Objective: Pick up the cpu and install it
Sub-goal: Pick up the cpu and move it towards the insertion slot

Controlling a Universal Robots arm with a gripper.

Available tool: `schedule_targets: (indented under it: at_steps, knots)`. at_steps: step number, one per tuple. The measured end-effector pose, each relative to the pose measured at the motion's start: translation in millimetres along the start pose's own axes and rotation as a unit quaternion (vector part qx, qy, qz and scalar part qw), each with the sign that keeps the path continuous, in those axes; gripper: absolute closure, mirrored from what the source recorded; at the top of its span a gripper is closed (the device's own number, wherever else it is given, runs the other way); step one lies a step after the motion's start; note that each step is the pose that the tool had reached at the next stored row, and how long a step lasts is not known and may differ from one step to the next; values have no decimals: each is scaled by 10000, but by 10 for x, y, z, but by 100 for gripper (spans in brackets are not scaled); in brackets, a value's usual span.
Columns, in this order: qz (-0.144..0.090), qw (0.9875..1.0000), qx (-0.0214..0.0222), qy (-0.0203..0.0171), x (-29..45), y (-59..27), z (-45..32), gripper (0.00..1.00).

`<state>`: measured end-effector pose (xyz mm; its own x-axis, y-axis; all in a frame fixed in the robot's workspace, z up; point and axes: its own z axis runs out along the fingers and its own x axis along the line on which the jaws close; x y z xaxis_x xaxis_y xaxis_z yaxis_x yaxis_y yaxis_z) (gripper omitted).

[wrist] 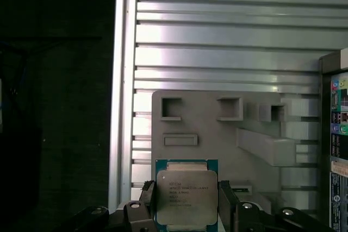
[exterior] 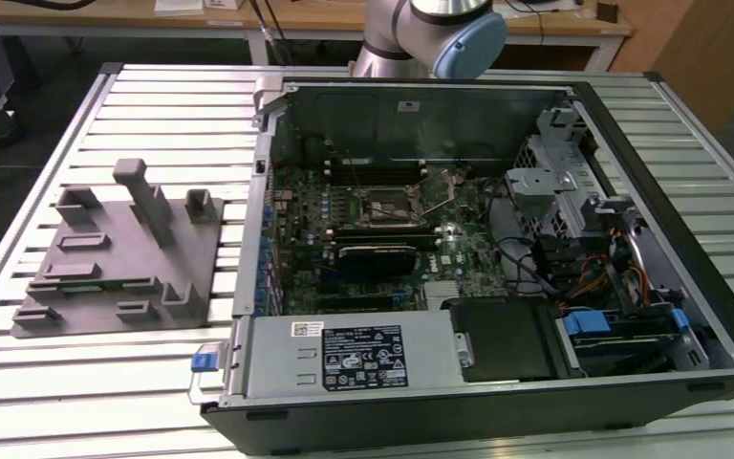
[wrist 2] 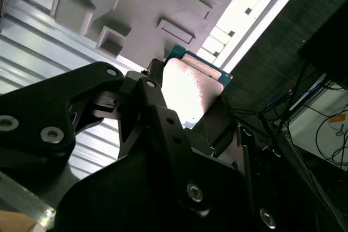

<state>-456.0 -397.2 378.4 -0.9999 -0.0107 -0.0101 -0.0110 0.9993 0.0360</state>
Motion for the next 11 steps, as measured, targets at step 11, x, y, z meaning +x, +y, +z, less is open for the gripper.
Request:
schedule_targets:
  at_steps: [11]
  knots:
    - [0, 10000, 0, 0, -1, 7, -59, 46]
